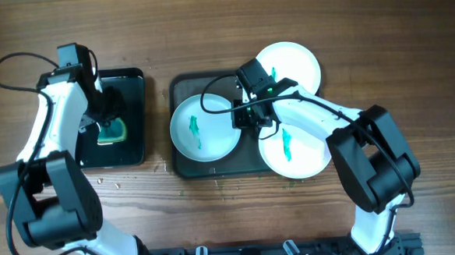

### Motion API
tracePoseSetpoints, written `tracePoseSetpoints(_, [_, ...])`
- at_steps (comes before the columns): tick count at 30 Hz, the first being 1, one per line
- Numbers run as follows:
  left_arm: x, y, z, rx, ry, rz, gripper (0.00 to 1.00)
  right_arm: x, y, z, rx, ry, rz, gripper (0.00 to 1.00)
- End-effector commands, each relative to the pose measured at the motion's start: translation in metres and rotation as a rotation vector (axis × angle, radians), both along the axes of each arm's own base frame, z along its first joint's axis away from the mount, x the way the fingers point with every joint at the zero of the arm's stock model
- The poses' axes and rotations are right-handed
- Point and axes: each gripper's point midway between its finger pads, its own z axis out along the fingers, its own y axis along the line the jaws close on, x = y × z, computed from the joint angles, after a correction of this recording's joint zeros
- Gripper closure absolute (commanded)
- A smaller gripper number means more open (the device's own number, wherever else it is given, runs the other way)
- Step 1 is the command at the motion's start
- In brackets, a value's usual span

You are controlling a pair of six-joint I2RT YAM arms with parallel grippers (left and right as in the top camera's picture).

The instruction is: Clean dirty plates on tray and stack at the side

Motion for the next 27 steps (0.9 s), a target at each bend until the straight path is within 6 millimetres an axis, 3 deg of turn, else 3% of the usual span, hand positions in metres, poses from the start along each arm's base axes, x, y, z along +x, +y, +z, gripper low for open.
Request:
tracePoseSetpoints(1, [0.009,0.023,-0.015,0.119,0.023,-0.042,0.22,0.006,-0.004,-0.005,-0.029,-0.007,-0.029,0.96])
tracePoseSetpoints(4, [0.013,0.028,-0.036,0.142,0.059,-0.065,0.23,0.007,-0.003,-0.005,-0.027,-0.010,-0.030,0.96])
tracePoseSetpoints(7, [0.015,0.020,-0.051,0.115,0.073,-0.081,0.55,0.008,-0.003,-0.005,-0.025,-0.013,-0.032,0.96])
tracePoseSetpoints(9, [0.018,0.013,-0.051,0.114,0.067,-0.097,0.71,0.008,-0.002,-0.004,-0.023,-0.016,-0.032,0.96])
tracePoseSetpoints(11, [0.020,0.010,-0.050,0.115,0.059,-0.104,0.96,0.008,-0.002,-0.004,-0.023,-0.016,-0.032,0.96])
tracePoseSetpoints(14, [0.020,0.010,-0.048,0.108,0.053,-0.052,0.96,0.008,-0.002,-0.004,-0.023,-0.016,-0.031,0.96])
tracePoseSetpoints(23, [0.019,0.010,0.027,0.123,-0.066,-0.031,0.96,0.007,0.001,-0.003,-0.005,-0.010,-0.025,0.96])
tracePoseSetpoints(27, [0.021,0.000,0.058,0.083,-0.160,-0.042,0.96,0.008,0.001,-0.003,-0.003,-0.013,-0.025,0.96])
